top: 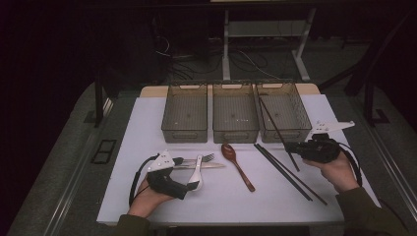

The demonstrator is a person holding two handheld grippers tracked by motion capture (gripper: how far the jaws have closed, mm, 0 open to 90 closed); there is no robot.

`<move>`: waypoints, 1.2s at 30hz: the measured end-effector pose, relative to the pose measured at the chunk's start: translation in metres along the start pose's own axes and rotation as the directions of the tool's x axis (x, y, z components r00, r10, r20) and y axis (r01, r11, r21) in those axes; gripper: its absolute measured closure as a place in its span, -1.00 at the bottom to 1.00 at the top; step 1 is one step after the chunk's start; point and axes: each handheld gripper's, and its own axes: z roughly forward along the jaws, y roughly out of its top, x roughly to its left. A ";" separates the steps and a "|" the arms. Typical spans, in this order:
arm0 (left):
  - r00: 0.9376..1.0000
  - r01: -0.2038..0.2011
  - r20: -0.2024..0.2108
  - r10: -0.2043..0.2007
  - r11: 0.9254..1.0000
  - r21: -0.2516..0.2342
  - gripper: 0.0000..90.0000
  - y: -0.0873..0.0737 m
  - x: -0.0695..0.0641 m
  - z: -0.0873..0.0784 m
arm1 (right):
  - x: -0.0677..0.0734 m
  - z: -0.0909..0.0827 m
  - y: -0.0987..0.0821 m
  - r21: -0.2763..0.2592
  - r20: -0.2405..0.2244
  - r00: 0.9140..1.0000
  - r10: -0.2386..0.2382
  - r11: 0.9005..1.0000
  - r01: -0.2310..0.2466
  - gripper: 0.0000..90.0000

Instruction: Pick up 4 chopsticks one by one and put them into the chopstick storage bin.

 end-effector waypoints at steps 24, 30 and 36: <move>1.000 -0.006 0.009 0.006 1.000 -0.011 -1.00 0.000 0.000 0.001 | 0.011 0.033 0.031 -0.046 -0.035 0.999 -0.014 0.999 0.012 0.87; 1.000 -0.001 0.009 0.001 1.000 -0.015 -1.00 0.000 0.001 0.001 | 0.014 0.042 0.039 -0.051 -0.044 0.999 -0.022 0.999 0.020 0.88; 1.000 -0.003 0.011 0.003 1.000 -0.011 -1.00 0.000 0.001 0.001 | 0.018 0.050 0.050 -0.062 -0.054 0.998 -0.028 0.998 0.025 0.88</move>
